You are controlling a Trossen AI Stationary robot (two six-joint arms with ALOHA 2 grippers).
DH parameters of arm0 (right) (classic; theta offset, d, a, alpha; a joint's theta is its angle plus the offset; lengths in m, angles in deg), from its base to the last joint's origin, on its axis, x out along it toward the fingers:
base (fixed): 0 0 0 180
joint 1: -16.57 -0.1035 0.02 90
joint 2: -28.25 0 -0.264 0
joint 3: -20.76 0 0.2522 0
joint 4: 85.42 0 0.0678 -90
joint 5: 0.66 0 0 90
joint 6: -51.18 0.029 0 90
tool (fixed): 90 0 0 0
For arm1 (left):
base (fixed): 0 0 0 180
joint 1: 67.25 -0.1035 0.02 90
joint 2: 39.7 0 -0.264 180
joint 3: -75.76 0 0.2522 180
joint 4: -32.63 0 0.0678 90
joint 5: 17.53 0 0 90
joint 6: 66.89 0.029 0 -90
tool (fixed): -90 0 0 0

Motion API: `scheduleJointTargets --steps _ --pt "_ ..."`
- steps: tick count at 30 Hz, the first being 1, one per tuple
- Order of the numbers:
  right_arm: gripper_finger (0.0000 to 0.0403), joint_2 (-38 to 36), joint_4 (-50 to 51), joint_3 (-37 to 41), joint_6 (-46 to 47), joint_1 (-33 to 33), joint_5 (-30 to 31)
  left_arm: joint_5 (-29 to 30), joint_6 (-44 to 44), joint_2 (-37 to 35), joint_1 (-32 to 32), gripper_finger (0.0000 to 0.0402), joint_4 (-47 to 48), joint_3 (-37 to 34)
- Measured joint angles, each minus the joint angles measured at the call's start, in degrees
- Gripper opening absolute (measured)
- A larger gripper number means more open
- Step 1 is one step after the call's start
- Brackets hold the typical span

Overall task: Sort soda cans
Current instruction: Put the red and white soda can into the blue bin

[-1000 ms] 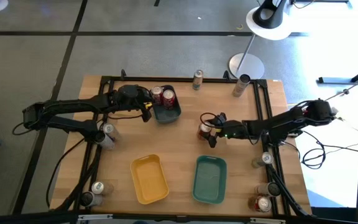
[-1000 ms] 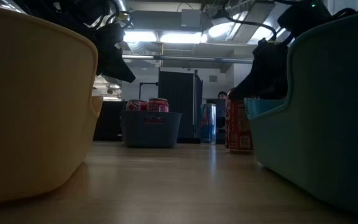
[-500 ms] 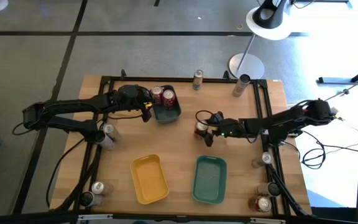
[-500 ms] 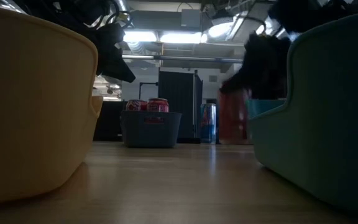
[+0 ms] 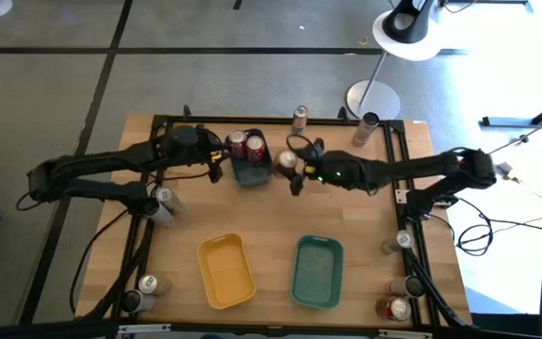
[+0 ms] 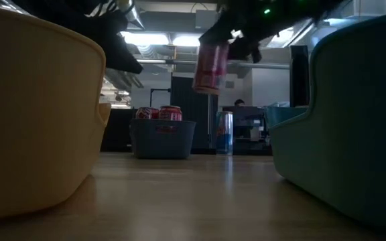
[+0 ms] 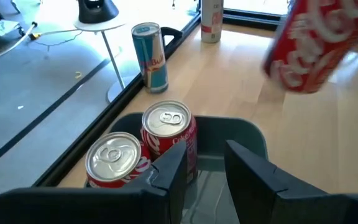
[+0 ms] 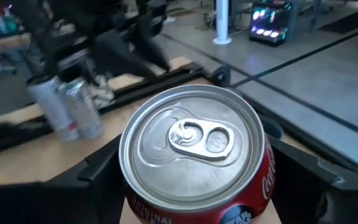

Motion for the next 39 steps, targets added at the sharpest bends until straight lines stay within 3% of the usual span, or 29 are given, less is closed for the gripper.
scheduleJointTargets --steps 8,17,39 --pt "0.0293 11.53 -9.39 -5.09 -1.17 5.53 -2.99 -0.02 -0.03 -0.79 0.01 0.0100 3.65 0.01" --pt "0.0293 21.24 -9.21 -10.20 -1.35 7.67 -6.30 -0.04 -0.11 -0.64 0.01 0.0100 4.65 0.00" --pt "0.0293 28.64 -7.97 -10.76 0.19 7.64 -5.92 -0.04 -1.07 -0.63 0.00 0.0100 4.93 0.00"
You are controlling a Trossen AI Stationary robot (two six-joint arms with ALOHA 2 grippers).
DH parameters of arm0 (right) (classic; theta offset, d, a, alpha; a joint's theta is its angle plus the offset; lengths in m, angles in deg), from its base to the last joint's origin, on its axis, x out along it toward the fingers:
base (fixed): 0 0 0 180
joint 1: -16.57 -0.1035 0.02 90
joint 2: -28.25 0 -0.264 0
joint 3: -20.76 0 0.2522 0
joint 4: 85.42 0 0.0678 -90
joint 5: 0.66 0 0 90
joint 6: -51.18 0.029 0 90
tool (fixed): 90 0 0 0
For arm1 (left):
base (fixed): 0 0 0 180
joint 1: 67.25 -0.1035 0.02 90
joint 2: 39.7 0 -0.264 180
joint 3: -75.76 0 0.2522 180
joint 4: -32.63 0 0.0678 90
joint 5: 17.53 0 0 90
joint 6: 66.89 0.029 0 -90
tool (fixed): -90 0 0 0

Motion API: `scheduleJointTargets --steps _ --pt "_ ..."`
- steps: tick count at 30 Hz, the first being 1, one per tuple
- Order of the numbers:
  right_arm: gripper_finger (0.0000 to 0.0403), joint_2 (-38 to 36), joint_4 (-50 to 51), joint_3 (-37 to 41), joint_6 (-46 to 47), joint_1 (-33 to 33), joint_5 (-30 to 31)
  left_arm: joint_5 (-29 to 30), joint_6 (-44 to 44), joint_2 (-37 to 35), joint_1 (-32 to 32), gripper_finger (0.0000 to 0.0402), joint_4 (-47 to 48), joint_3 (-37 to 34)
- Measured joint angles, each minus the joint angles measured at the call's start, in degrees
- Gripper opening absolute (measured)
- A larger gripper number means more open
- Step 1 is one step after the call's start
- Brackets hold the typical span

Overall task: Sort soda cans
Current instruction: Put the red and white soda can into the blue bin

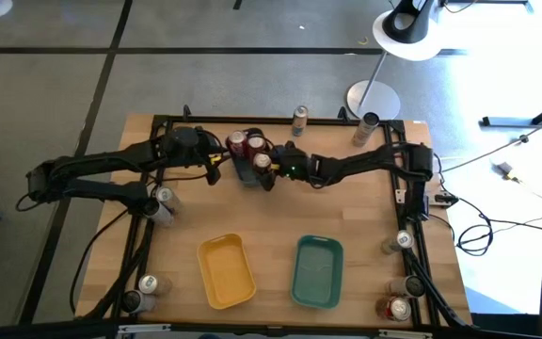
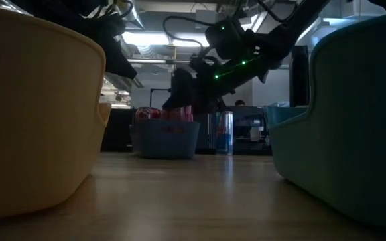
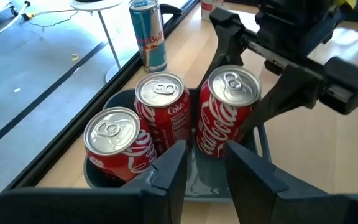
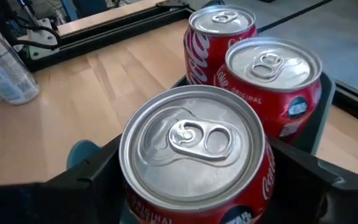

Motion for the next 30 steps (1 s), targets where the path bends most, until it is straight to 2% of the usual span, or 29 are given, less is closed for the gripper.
scheduleJointTargets --steps 8,15,19,24,30 --pt "0.0303 0.91 1.24 -0.11 0.23 -0.02 0.05 0.00 -0.02 0.01 0.00 0.0100 -0.08 0.00" --pt "0.0369 0.93 0.80 -0.23 -0.04 -0.01 -0.15 0.00 -0.02 0.01 0.00 0.0100 -0.04 0.00" --pt "0.0393 0.43 2.13 -1.43 -0.60 0.00 -0.36 0.00 -0.02 0.01 0.00 0.0100 0.00 -0.02" --pt "0.0395 -3.63 10.85 -4.33 -4.70 -0.02 -1.60 0.00 -0.28 0.01 0.00 0.0100 0.07 -0.02" --pt "0.0394 -13.93 30.14 -7.56 -6.01 -1.35 -2.13 0.00 -0.46 0.01 0.00 0.0100 0.79 -0.04"
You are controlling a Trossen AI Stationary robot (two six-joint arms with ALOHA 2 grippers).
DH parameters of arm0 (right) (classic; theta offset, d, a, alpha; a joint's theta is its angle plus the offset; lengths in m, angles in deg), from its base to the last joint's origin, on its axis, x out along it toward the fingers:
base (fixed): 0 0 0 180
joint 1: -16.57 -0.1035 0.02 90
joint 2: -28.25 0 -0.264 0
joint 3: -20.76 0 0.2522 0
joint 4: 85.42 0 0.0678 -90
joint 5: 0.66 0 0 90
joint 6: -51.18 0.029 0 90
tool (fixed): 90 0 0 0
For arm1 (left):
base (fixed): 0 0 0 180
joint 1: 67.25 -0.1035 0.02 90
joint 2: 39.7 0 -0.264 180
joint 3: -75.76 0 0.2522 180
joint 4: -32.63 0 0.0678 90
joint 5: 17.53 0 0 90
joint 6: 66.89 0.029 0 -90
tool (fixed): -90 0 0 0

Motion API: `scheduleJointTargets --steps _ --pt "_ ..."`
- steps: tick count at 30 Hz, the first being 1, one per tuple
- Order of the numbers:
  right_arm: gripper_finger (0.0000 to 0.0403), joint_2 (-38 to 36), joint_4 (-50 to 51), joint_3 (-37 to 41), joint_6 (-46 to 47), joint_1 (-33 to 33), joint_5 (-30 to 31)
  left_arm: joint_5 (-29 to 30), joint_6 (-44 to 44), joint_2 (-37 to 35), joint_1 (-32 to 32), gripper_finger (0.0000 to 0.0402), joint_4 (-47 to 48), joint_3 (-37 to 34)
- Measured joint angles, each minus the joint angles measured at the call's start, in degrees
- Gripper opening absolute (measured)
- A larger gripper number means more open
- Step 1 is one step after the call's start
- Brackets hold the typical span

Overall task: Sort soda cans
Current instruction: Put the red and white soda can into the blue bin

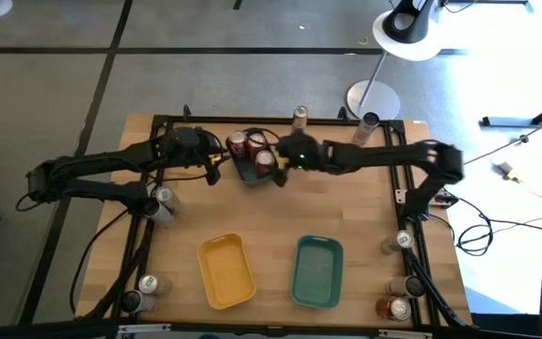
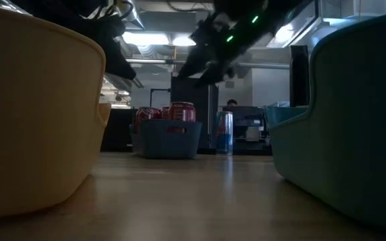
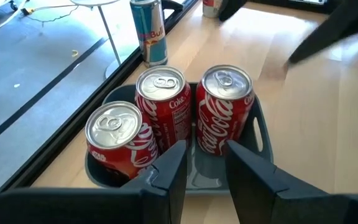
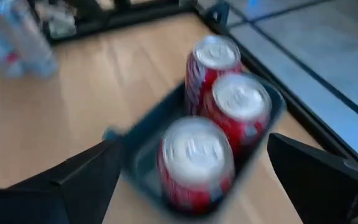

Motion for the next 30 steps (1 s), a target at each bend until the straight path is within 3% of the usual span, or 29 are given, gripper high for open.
scheduleJointTargets --steps 7,12,18,27,30 --pt "0.0394 -15.79 23.46 -0.18 5.30 -8.08 -0.16 0.01 0.01 0.00 0.02 0.0100 0.56 0.00" --pt "0.0395 -23.01 32.29 -0.18 13.71 -15.24 -0.12 0.00 0.36 -0.01 0.01 0.0100 -0.70 0.00" --pt "0.0395 -25.41 36.12 -0.16 19.51 -21.33 -0.18 0.00 0.00 0.00 0.00 0.0100 -1.32 0.00" --pt "0.0395 -25.38 36.36 -0.16 11.89 -22.30 0.67 0.02 0.08 0.00 0.00 0.0100 -3.58 0.00" --pt "0.0395 -25.38 36.58 -0.16 10.06 -22.62 -3.32 0.01 0.83 0.00 0.00 0.0100 -5.95 0.00"
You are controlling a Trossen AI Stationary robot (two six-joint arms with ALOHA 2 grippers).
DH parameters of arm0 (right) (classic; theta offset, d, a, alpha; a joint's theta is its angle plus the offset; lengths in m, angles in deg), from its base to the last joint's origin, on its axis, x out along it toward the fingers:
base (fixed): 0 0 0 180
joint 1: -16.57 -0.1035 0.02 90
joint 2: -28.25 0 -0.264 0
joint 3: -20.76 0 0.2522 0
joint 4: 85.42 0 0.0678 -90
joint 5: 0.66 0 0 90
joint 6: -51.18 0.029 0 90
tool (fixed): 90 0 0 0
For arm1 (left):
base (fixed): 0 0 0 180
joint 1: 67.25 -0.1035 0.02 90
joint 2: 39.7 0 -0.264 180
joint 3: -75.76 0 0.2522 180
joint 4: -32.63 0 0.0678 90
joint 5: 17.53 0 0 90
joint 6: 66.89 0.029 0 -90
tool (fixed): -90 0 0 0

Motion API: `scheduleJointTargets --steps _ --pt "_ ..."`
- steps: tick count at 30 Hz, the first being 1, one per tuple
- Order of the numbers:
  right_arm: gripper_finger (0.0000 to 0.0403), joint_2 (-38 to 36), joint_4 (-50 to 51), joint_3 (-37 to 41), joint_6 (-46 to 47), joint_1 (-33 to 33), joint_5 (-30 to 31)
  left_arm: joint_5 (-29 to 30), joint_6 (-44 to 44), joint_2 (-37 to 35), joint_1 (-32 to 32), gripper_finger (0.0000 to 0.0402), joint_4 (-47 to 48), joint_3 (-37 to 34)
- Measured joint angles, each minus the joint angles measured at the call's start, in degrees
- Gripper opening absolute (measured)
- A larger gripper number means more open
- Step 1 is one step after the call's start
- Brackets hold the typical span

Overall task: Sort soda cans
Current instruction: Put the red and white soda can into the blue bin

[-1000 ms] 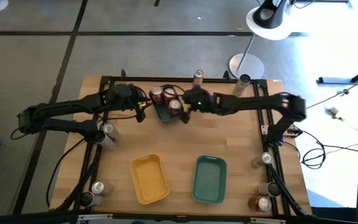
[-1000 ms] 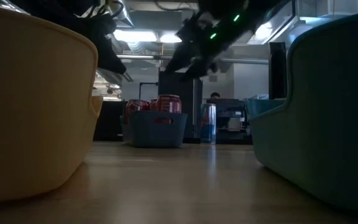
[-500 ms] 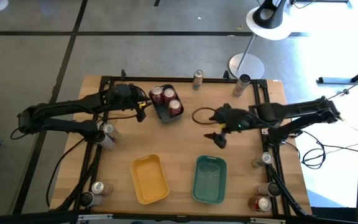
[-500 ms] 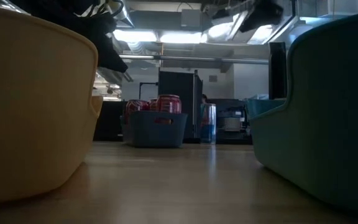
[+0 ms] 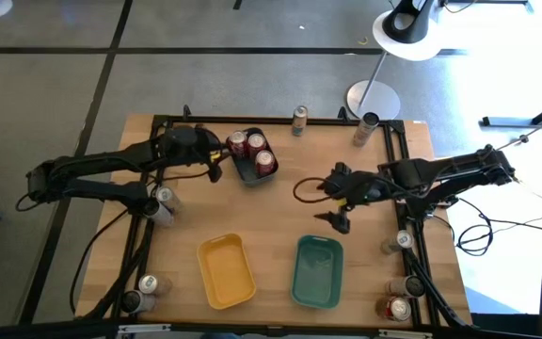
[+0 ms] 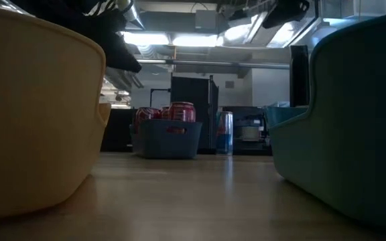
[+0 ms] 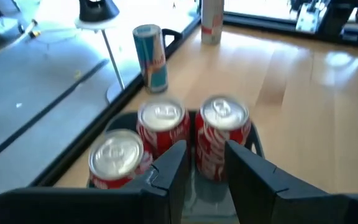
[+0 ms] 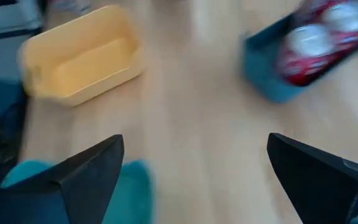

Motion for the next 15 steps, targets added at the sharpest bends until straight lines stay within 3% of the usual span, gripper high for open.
scheduleJointTargets --steps 7,15 --pt "0.0394 0.00 8.56 0.02 -0.14 -6.71 -12.80 0.00 1.33 -0.01 0.00 0.0100 -2.71 0.00" --pt "0.0395 1.91 15.87 0.07 8.68 -23.79 -10.47 0.01 10.90 0.00 0.00 0.0100 -2.22 0.00"
